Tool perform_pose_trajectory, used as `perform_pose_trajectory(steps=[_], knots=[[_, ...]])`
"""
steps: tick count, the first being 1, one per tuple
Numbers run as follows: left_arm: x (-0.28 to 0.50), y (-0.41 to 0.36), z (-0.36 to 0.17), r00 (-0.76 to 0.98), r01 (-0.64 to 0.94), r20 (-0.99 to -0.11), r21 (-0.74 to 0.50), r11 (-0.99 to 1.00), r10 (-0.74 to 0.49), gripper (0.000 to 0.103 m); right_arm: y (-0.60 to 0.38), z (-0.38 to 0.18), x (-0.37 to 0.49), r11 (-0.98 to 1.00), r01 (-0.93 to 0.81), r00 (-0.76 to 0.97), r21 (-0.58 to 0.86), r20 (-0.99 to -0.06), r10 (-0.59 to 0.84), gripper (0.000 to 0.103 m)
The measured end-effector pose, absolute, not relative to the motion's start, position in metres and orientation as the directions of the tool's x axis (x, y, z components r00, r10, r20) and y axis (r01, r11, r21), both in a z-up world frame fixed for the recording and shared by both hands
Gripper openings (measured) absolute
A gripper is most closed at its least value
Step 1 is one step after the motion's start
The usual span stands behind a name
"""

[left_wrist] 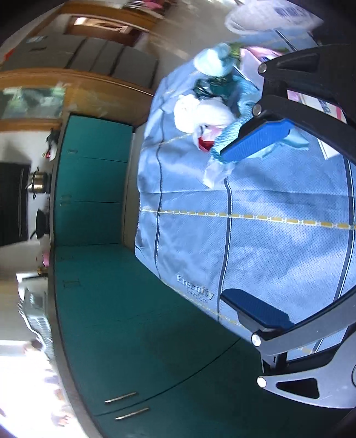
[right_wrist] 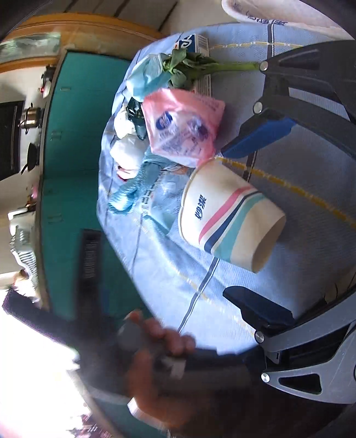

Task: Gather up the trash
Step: 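Grasp the striped paper cup with the right gripper while the left tool approaches the white snack bag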

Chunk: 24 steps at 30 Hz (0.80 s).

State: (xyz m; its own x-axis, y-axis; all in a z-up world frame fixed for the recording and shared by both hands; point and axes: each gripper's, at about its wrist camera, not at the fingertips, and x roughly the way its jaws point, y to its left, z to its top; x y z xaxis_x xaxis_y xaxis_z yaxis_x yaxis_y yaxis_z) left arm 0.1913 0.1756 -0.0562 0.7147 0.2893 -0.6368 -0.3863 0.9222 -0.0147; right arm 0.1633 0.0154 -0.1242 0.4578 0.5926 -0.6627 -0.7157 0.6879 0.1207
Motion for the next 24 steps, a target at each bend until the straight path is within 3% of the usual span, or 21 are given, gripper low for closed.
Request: perform_pose_trajectory(steps=[2,5,6,16,24], knots=[[0.191,0.179,-0.058,0.714,-0.38,-0.651,-0.05,0.923,0.259,0.095,0.025,-0.13,0.164,0.705,-0.703,0.468,0.093,-0.685,0.558,0.092],[0.193,0.18,-0.062,0.704,-0.373,-0.665,-0.049,0.927,0.248,0.095,0.026,-0.137,0.167,0.71,-0.699,0.459,0.089,-0.705,0.541,0.076],[0.194,0.179,-0.063,0.702,-0.371,-0.668,-0.049,0.928,0.245,0.095,0.023,-0.136,0.168,0.709,-0.697,0.452,0.105,-0.704,0.548,0.075],[0.197,0.153,-0.066,0.711,-0.319,-0.661,-0.001,0.948,0.239,0.095,-0.047,-0.118,0.168,0.685,-0.7,0.437,0.202,-0.636,0.636,0.074],[0.197,0.122,-0.068,0.724,-0.263,-0.635,0.106,0.959,0.268,0.095,-0.073,-0.123,0.168,0.747,-0.654,0.499,0.117,-0.676,0.542,0.074]])
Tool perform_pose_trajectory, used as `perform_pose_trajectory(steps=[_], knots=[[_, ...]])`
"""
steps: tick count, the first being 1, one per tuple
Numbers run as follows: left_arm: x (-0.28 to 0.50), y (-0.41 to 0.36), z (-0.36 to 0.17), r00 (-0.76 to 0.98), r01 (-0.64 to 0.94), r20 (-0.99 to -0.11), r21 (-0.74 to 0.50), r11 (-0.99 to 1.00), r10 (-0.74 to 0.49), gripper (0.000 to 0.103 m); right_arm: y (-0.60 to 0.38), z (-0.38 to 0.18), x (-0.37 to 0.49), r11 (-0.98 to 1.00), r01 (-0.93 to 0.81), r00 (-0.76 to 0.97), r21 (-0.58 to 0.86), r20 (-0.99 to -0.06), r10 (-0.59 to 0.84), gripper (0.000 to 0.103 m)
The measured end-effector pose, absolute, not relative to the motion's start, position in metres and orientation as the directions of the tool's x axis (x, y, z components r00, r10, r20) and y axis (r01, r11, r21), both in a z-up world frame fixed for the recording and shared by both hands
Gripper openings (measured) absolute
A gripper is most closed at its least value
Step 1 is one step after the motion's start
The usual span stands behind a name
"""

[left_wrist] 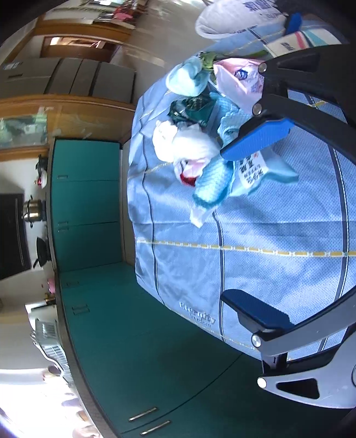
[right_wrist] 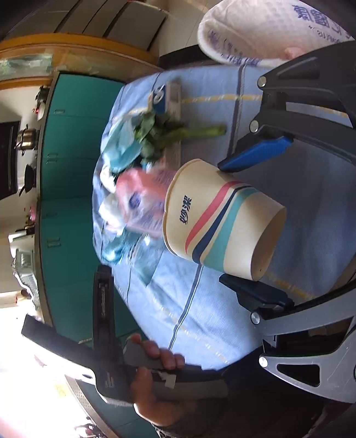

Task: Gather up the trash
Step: 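Grasp the striped paper cup with the right gripper while the left tool approaches the white snack bag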

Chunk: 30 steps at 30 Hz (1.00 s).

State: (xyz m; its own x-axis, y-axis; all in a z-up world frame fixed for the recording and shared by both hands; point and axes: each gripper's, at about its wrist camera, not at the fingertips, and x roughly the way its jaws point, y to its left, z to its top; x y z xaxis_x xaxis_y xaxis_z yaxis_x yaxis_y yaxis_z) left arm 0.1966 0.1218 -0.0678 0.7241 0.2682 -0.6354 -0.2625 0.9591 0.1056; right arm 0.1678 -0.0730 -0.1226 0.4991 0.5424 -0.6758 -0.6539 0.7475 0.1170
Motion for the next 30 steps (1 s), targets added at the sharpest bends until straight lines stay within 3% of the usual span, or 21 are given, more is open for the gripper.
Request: perform_pose_trajectory(steps=[9,12,15,30], knots=[[0.2,0.098,-0.078,0.722,-0.198,-0.636,0.19,0.962,0.274,0.095,-0.099,-0.136,0.178,0.821,-0.565,0.549,0.078,-0.708,0.445,0.076],[0.201,0.093,-0.082,0.716,-0.185,-0.637,0.222,0.957,0.286,0.095,-0.094,-0.137,0.178,0.824,-0.563,0.555,0.063,-0.71,0.433,0.085],[0.202,0.089,-0.087,0.705,-0.164,-0.65,0.239,0.957,0.283,0.095,-0.089,-0.137,0.179,0.826,-0.562,0.56,0.048,-0.713,0.422,0.087],[0.21,0.098,-0.114,0.603,-0.14,-0.744,0.255,0.957,0.287,0.095,-0.089,-0.137,0.182,0.839,-0.542,0.576,0.037,-0.711,0.404,0.089]])
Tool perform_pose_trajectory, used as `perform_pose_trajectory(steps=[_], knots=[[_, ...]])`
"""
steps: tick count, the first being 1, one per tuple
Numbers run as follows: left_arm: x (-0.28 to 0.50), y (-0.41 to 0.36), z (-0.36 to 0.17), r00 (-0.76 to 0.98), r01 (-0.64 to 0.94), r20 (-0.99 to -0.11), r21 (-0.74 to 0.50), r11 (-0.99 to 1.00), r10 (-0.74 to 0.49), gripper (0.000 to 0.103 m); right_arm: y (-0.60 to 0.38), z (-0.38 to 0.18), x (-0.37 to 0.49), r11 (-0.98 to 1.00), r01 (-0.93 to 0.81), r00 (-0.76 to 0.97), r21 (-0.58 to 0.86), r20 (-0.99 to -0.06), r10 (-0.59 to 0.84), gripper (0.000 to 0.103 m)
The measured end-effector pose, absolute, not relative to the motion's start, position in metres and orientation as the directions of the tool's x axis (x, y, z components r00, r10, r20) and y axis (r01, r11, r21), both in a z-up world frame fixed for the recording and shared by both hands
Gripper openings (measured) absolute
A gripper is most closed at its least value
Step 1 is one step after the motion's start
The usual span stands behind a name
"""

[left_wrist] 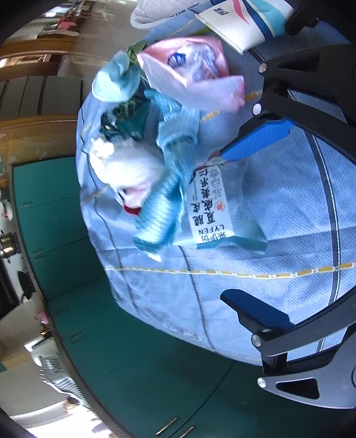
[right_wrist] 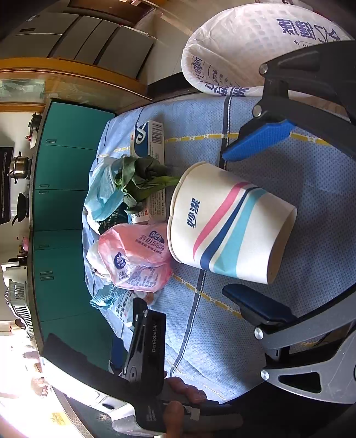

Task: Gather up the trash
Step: 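Grasp and lift the white snack bag with the left gripper while the right gripper holds the cup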

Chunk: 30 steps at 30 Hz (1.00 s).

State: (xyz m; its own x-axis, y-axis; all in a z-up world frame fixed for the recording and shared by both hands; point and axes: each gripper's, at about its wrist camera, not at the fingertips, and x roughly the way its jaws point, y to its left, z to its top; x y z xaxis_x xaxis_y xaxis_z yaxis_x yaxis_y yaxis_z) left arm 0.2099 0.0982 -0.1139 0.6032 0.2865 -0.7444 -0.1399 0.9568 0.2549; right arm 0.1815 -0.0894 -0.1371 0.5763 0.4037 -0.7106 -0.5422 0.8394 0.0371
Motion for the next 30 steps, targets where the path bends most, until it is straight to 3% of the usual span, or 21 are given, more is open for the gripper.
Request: perform_pose_trajectory(steps=[4,10,17,21,28,30], knots=[[0.209,0.126,-0.114,0.567,-0.219,-0.767,0.212,0.952,0.301,0.094,-0.092,-0.136,0.183,0.845,-0.534,0.581,0.039,-0.709,0.4,0.089],[0.202,0.14,-0.109,0.59,-0.182,-0.792,0.058,0.981,0.157,0.095,-0.097,-0.135,0.186,0.856,-0.516,0.593,0.043,-0.703,0.392,0.093],[0.229,0.124,-0.13,0.54,-0.14,-0.827,0.091,0.986,0.153,0.095,-0.091,-0.14,0.19,0.863,-0.503,0.596,0.04,-0.708,0.379,0.094],[0.238,0.125,-0.133,0.544,-0.142,-0.83,0.05,0.989,0.12,0.094,-0.088,-0.143,0.191,0.865,-0.5,0.596,0.038,-0.71,0.375,0.094],[0.229,0.133,-0.133,0.556,-0.145,-0.824,0.035,0.989,0.111,0.048,-0.08,-0.147,0.191,0.852,-0.521,0.582,0.051,-0.71,0.398,0.094],[0.226,0.137,-0.13,0.561,-0.15,-0.822,0.011,0.989,0.094,0.048,-0.078,-0.147,0.19,0.851,-0.523,0.584,0.05,-0.706,0.4,0.084]])
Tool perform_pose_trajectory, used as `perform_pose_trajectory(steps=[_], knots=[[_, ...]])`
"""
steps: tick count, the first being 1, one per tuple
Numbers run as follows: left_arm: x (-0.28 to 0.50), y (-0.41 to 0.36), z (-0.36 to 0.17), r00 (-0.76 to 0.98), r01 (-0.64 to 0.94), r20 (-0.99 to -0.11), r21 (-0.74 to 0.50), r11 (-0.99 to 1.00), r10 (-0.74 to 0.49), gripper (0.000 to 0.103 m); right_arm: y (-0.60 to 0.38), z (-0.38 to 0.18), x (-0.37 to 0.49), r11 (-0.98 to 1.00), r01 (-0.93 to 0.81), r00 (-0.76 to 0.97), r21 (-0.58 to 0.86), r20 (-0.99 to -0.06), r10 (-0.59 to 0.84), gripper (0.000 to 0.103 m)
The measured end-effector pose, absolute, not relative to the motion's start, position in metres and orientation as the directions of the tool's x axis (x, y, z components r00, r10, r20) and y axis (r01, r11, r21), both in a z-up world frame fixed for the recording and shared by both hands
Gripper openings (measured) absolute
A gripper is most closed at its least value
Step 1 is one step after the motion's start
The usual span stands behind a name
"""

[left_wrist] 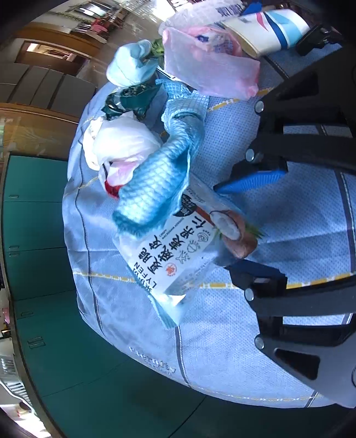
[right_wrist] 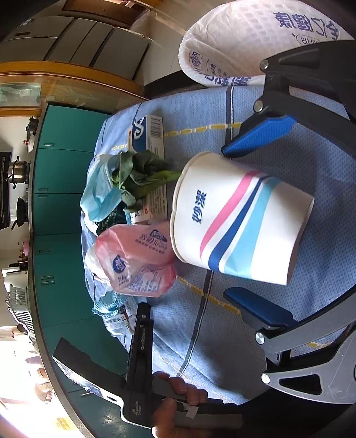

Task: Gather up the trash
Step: 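Grasp and lift the white snack bag with the left gripper while the right gripper holds the cup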

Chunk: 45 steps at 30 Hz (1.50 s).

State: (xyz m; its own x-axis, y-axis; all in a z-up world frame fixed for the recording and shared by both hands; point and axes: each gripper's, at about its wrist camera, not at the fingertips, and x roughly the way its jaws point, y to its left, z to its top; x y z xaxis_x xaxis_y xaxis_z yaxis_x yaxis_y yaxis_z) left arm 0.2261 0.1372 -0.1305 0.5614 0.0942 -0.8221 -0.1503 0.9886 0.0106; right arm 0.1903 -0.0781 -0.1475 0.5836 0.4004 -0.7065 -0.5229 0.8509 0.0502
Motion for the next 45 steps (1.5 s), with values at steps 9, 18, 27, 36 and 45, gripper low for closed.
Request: perform_pose_trajectory(steps=[9,18,27,36,45], knots=[[0.206,0.154,-0.114,0.597,-0.168,-0.8,-0.057,0.984,0.055,0.084,-0.079,-0.145,0.19,0.84,-0.537,0.568,0.074,-0.705,0.425,0.08],[0.248,0.156,-0.117,0.602,-0.203,-0.785,0.027,0.979,0.147,0.098,-0.072,-0.152,0.197,0.844,-0.532,0.552,0.068,-0.728,0.407,0.082],[0.246,0.156,-0.13,0.586,-0.18,-0.803,-0.002,0.984,0.106,0.075,-0.07,-0.15,0.195,0.85,-0.524,0.568,0.061,-0.718,0.402,0.084],[0.213,0.143,-0.109,0.655,-0.165,-0.743,0.038,0.986,0.139,0.059,-0.067,-0.147,0.196,0.848,-0.527,0.577,0.059,-0.708,0.408,0.084],[0.181,0.144,-0.068,0.77,-0.208,-0.608,0.048,0.977,0.194,0.059,-0.066,-0.146,0.192,0.846,-0.528,0.591,0.077,-0.681,0.431,0.077]])
